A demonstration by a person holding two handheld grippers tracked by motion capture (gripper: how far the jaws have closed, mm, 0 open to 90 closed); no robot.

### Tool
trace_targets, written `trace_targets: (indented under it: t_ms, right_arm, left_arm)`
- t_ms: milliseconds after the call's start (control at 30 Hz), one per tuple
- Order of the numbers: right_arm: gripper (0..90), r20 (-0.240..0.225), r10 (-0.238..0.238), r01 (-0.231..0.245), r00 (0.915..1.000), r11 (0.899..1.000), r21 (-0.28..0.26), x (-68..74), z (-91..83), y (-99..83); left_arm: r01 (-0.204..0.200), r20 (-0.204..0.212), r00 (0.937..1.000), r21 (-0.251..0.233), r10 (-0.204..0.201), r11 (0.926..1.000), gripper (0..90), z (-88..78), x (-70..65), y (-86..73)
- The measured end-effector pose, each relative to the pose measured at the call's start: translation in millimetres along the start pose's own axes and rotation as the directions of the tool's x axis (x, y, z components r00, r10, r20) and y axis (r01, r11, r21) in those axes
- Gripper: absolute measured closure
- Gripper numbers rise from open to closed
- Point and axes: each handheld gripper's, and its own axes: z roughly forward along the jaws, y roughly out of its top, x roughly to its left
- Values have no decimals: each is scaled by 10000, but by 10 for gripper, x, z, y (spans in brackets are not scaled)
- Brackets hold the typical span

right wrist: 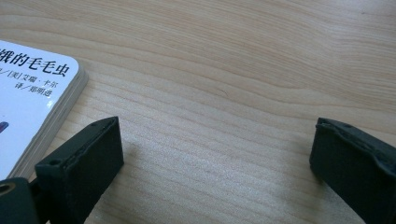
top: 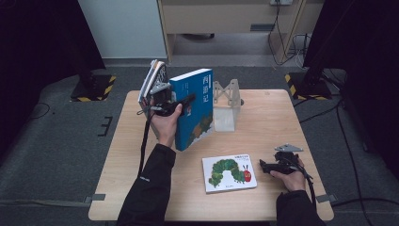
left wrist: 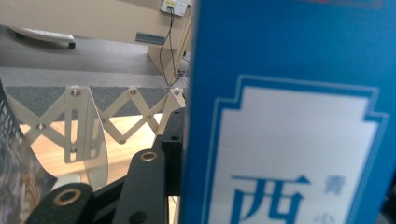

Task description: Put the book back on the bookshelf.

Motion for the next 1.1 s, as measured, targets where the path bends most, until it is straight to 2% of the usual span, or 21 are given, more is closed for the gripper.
trace_targets:
  t_ms: [267, 300, 333, 467, 533, 600, 733, 900, 1033, 1100]
  right_arm:
    - [28, 1, 1, -1, 10000, 10000, 0, 0, 0, 0]
    - [28, 1, -5, 5, 10000, 10000, -3, -1, 0, 0]
    - [28, 2, -2, 2, 10000, 10000, -1, 0, 0, 0]
    - [30, 16, -16, 16, 10000, 10000, -13, 3, -1, -1]
    - [30, 10, -17, 17, 10000, 10000, -11, 3, -1, -2]
    - [30, 16, -1, 1, 10000, 10000, -23, 3, 0, -1]
    - [31, -13, -31, 31, 10000, 10000, -7, 5, -3, -2]
    - [34, -56, -98, 98, 9999, 9999, -21, 11, -7, -7]
    - [34, -77, -142, 142, 9999, 9999, -32, 11, -7, -7]
    - [35, -103, -170, 169, 9998, 9999, -32, 13, -7, -7]
  left_arm:
    - [-15, -456, 9990, -141, 9, 9999, 599, 165, 38, 4]
    - [-131, -709, 9974, -281, 110, 9995, 600, 217, 30, -7]
    - [-202, -769, 9969, -340, 175, 9992, 600, 242, 33, -11]
    - [-41, -895, 9960, -446, 1, 9990, 600, 313, 76, -6]
    - [138, -1124, 9935, -523, -196, 9985, 601, 383, 124, -2]
    - [76, -1225, 9924, -517, -139, 9986, 601, 409, 132, 0]
    - [-355, -1746, 9843, -590, 247, 9976, 599, 507, 111, -34]
    - [45, -1727, 9849, -607, -150, 9981, 600, 615, 167, -135]
    - [44, -1853, 9826, -465, -130, 9989, 599, 690, 163, -219]
    - [-44, -1919, 9814, -675, -87, 9977, 595, 695, 127, -261]
